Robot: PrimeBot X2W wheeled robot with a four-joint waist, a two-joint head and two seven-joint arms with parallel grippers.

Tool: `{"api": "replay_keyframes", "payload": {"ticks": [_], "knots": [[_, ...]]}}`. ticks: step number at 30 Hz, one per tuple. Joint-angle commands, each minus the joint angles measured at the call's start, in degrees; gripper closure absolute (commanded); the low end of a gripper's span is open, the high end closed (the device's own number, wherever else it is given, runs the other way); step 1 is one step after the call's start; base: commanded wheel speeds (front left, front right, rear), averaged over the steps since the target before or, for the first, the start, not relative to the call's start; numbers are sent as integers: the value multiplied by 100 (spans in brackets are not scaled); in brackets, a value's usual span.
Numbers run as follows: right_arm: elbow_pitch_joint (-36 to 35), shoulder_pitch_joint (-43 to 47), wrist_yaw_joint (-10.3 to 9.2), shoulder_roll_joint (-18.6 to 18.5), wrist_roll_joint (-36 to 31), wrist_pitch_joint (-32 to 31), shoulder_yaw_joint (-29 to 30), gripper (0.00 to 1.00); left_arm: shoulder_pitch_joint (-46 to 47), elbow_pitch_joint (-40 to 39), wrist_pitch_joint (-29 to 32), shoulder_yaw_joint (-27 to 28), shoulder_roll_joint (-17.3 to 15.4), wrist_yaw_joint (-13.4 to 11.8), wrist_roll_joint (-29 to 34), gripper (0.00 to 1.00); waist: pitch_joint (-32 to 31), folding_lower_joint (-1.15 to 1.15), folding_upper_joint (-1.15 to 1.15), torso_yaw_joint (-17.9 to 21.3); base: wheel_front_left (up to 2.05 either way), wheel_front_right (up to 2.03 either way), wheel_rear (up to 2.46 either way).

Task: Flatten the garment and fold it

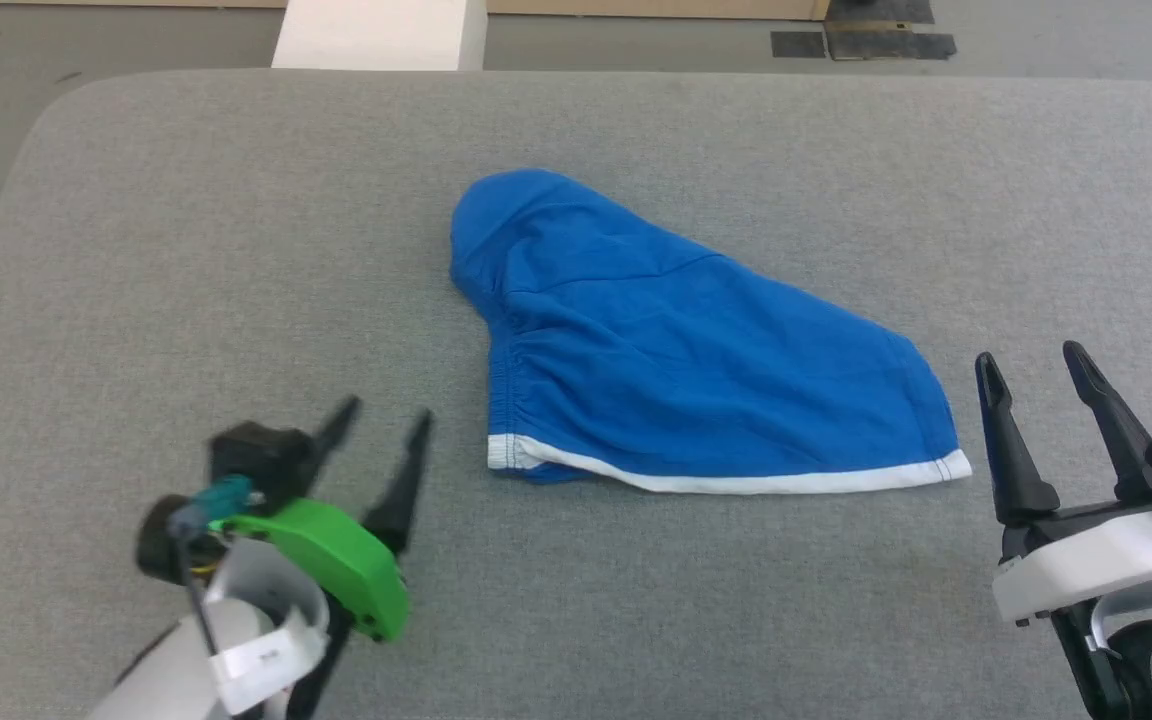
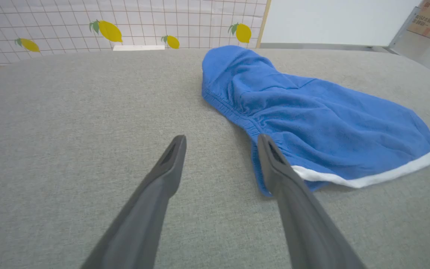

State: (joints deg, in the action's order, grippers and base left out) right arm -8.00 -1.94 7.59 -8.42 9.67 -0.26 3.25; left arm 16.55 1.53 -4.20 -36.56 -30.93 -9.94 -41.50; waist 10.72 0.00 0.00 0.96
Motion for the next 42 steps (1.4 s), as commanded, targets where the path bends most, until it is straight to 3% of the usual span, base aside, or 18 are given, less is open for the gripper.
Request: {"api": "replay_keyframes", "payload": {"ticks": [1, 5, 11, 20, 21, 22, 29, 42], "knots": [[-29, 40, -10, 31, 14, -15, -7, 0, -4, -43, 194, -87, 7, 63, -41, 0, 51, 0, 0, 45, 0, 0, 0], [-60, 49, -10, 84, -13, -20, -4, 0, 121, -193, 802, -370, -27, 198, -106, 0, 164, 0, 0, 109, 0, 0, 0], [-73, 50, -10, 138, -88, 8, -63, 0, 421, -221, 1424, -512, -5, 177, -189, 0, 404, 0, 0, 273, 0, 0, 0], [-44, -1, -10, 189, -173, 106, -8, 0, 591, -85, 1564, -517, 61, 169, -264, 1, 701, 0, 0, 427, 0, 0, 0], [-40, -2, -10, 192, -178, 113, 0, 0, 595, -76, 1569, -520, 65, 177, -273, 54, 715, 0, 0, 426, 0, 0, 0], [-35, -5, -10, 195, -184, 121, 7, 0, 605, -65, 1573, -527, 63, 185, -271, 100, 732, 0, 0, 423, 0, 0, 0], [180, 55, -10, 115, -177, -75, -53, 0, 606, -95, 1429, -537, 19, 214, -202, 100, 547, 0, 0, 272, 0, 0, 0], [721, -277, -10, -200, 200, -2589, -328, 0, 468, -738, 1385, -614, -160, 66, -9, 100, 399, 0, 0, -36, 0, 0, 0]]}}
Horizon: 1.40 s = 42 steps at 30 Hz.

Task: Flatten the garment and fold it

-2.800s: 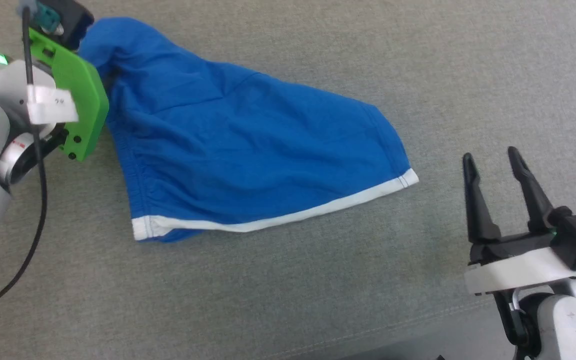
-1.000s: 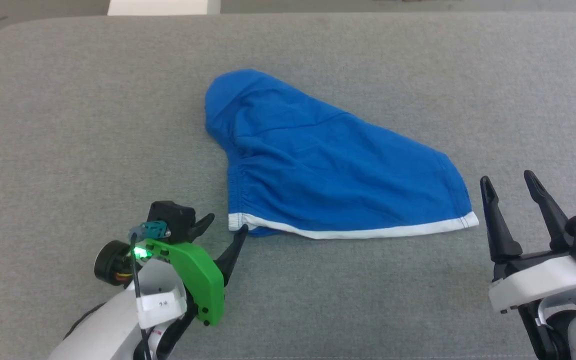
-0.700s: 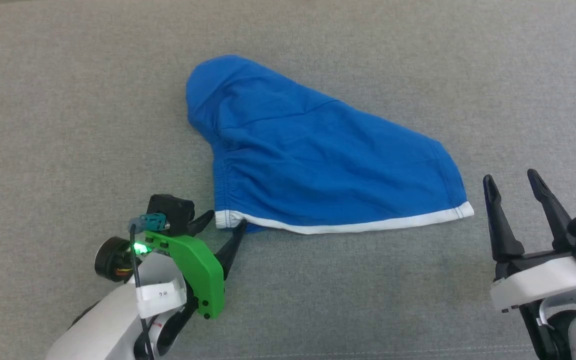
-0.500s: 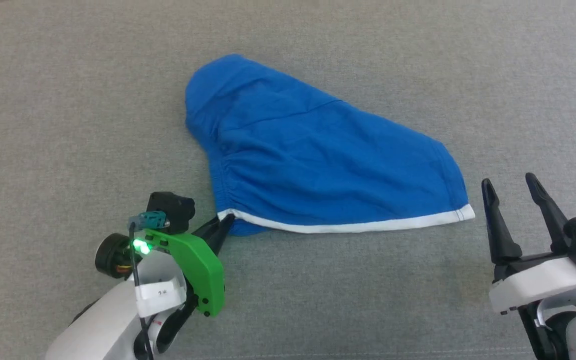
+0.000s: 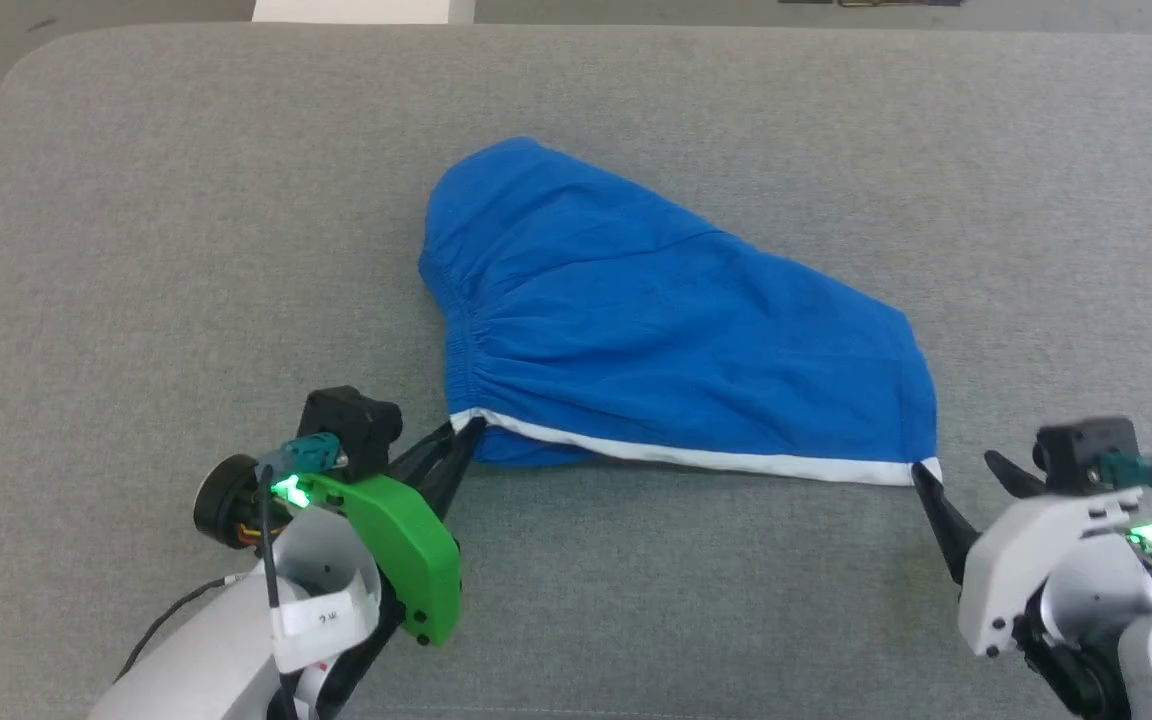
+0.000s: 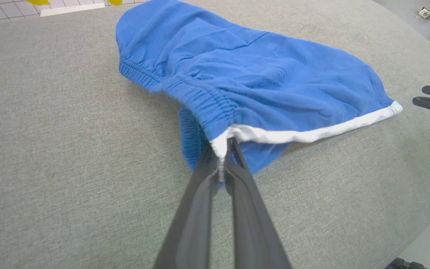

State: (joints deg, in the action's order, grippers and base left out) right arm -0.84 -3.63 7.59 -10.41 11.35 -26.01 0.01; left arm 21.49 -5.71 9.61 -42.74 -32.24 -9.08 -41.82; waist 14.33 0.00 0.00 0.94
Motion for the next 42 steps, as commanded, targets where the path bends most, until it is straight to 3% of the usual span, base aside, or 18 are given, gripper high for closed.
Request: {"api": "replay_keyframes", "payload": {"ticks": [1, 6, 14, 16, 18, 26, 32, 42], "knots": [[57, -175, -10, 9, 31, -167, 6, 0, -20, -43, 14, -11, -35, -21, 41, 100, 60, 0, 0, -52, 0, 0, 0], [407, -474, -10, 89, -72, -964, 59, 0, 30, -120, 36, -83, -14, -19, 111, 100, 169, 0, 0, -158, 0, 0, 0], [663, -688, -10, 182, -271, -1388, 34, 0, 111, -131, 60, -170, 51, -4, 167, 100, 320, 0, 0, -302, 0, 0, 0], [726, -659, -10, 191, -314, -1494, 18, 54, 126, -111, 71, -193, 36, 10, 188, 100, 327, 0, 0, -327, 0, 0, 0], [724, -627, -10, 190, -323, -1515, -3, 100, 144, -86, 80, -215, -3, 31, 224, 100, 316, 0, 0, -346, 0, 0, 0], [413, -508, -10, -52, 161, -1124, 15, 100, 48, 7, 102, -281, -238, 138, 248, 100, -124, 0, 0, -275, 0, 0, 0], [-183, -585, -10, -546, 1009, -997, -30, 100, 150, -261, 213, -210, -543, 241, 253, 100, -560, 0, 0, -163, 0, 0, 0], [-1065, -1754, -10, -1384, 2269, -1256, -32, 100, 1473, -1111, 865, 371, -1284, 811, 118, 100, -834, 0, 0, 51, 0, 0, 0]]}}
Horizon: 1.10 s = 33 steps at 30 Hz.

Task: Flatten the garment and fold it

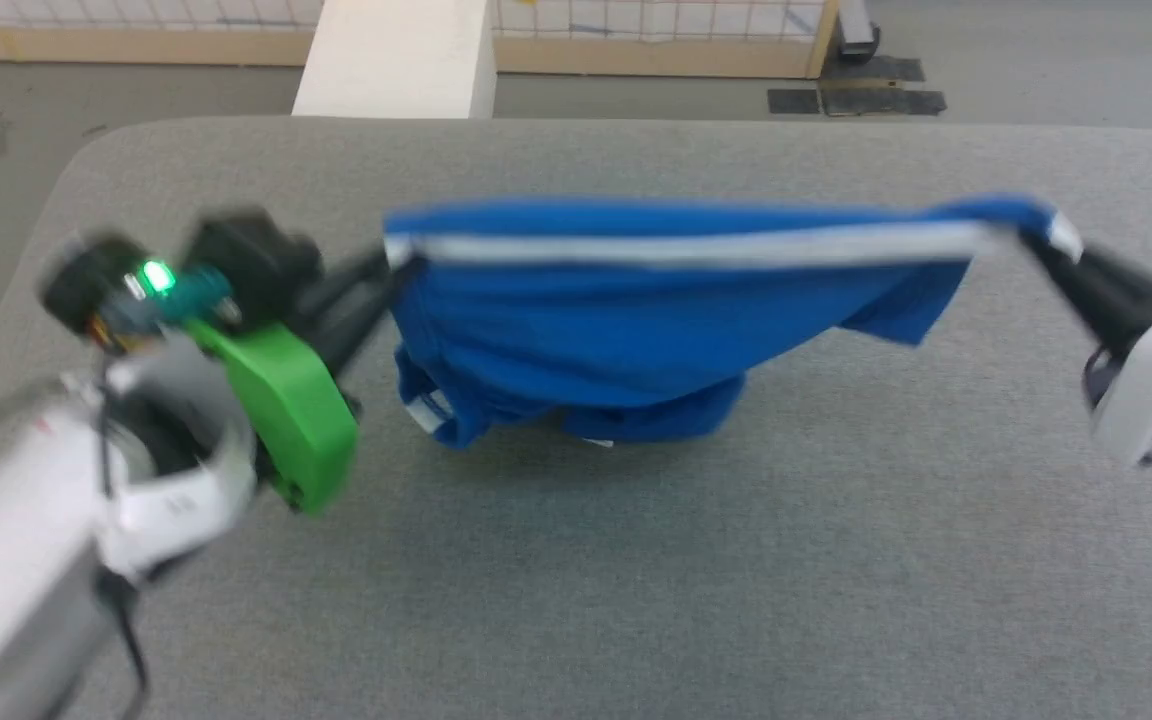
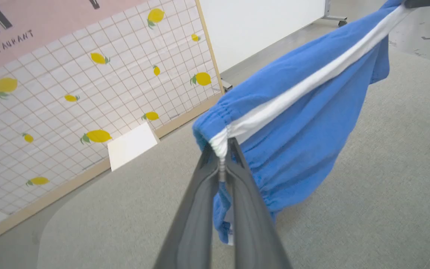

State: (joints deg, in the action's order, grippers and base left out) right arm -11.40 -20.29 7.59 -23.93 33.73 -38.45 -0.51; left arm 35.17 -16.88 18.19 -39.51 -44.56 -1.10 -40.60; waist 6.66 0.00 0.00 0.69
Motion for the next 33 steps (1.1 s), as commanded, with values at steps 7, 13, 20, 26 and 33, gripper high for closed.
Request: {"api": "replay_keyframes", "payload": {"ticks": [7, 13, 20, 26, 33], "knots": [[-63, -1261, -10, -468, 511, -324, -168, 100, 1313, 26, 434, 499, -312, 501, -298, 100, -107, 0, 0, 237, 0, 0, 0], [9, -2088, -10, -823, 657, -440, -477, 100, 2011, 184, 733, 644, -370, 664, -502, 100, -19, 0, 0, 405, 0, 0, 0], [291, -2928, -10, -1232, 740, -291, -893, 100, 2614, 312, 1126, 748, -409, 719, -714, 100, 520, 0, 0, 587, 0, 0, 0], [748, -3962, -10, -1532, 671, 82, -1377, 100, 3500, 555, 1583, 799, -354, 781, -878, 100, 1574, 0, 0, 758, 0, 0, 0], [1800, -5598, -10, -1383, 444, 930, -1936, 100, 5024, 1262, 1836, 558, -275, 851, -596, 100, 2776, 0, 0, 1032, 0, 0, 0]]}}
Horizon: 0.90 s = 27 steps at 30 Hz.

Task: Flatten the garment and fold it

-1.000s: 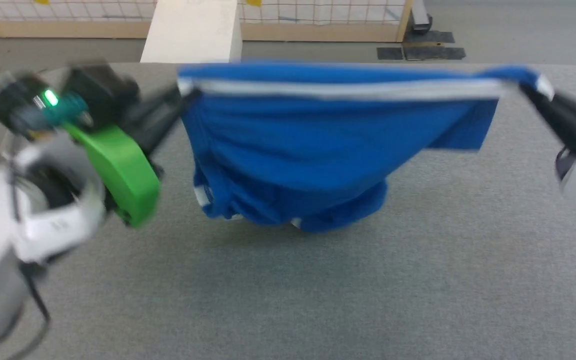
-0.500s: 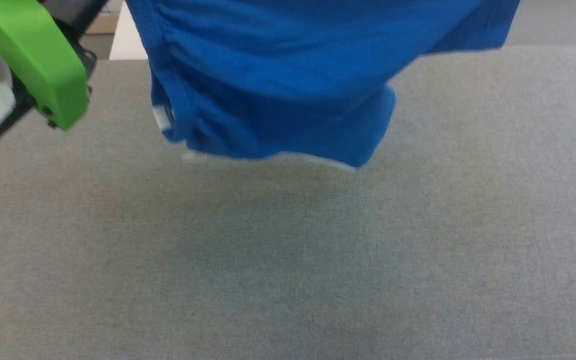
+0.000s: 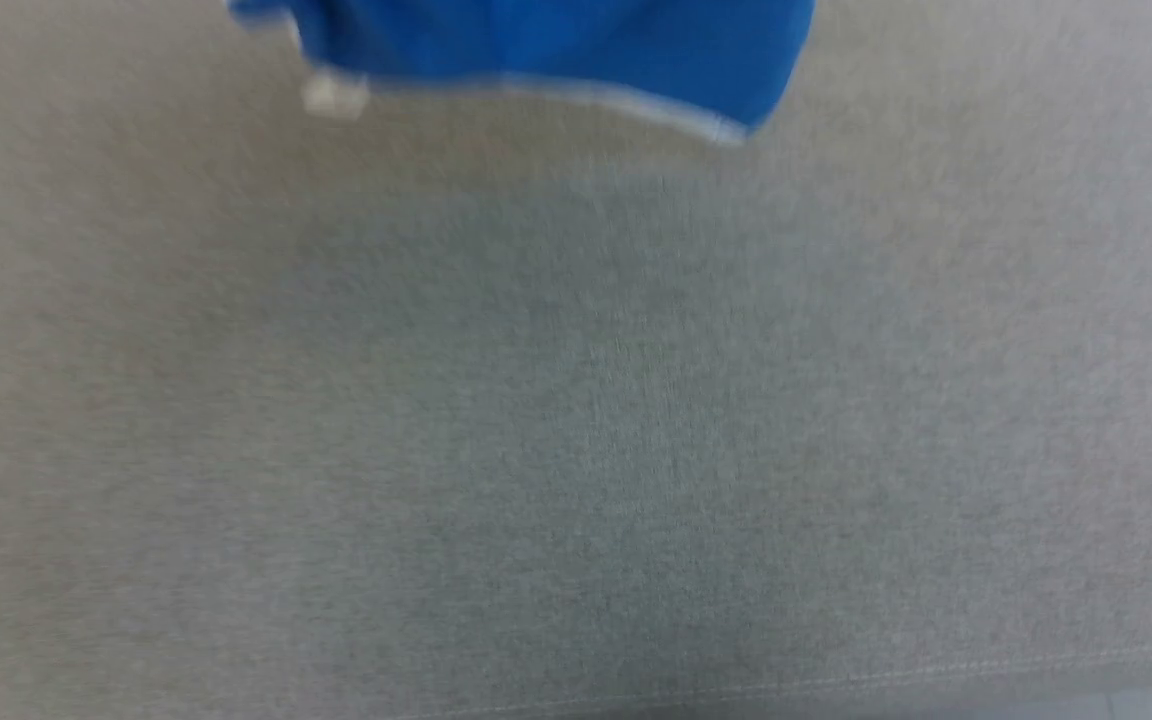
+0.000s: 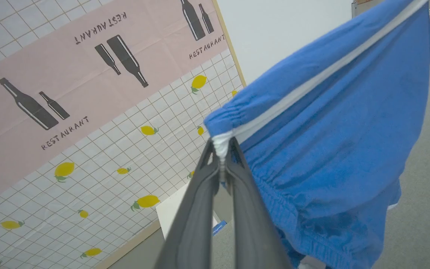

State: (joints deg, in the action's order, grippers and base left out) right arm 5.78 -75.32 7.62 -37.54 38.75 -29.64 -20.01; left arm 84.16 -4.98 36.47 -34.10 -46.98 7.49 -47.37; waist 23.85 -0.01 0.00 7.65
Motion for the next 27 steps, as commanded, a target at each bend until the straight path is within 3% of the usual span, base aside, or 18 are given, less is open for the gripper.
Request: {"api": "replay_keyframes", "payload": {"ticks": [1, 9, 15, 21, 27], "knots": [[293, -352, -13, 27, -125, 213, -74, 100, 383, 200, -9, -89, -6, -5, 143, 100, 1198, 1, 0, 370, 0, 0, 0], [1775, -1833, -13, 421, -461, 1378, -431, 100, 1960, 1461, -701, -577, 358, -1, 539, 100, 1809, 1, 0, 504, 0, 0, 0], [2739, -2388, -13, 762, -604, 2162, -444, 100, 2491, 2332, -1398, -754, 752, -1, 761, 100, 1907, 1, 0, 513, 0, 0, 0], [3173, -2143, -13, 946, -524, 2488, -821, 100, 2095, 2636, -1747, -1056, 869, -1, 656, 100, 1835, 1, 0, 454, 0, 0, 0], [3354, -1266, -13, 931, -411, 2601, -1341, 100, 759, 2540, -2091, -1322, 854, -159, 424, 100, 1490, 1, 0, 341, 0, 0, 0]]}}
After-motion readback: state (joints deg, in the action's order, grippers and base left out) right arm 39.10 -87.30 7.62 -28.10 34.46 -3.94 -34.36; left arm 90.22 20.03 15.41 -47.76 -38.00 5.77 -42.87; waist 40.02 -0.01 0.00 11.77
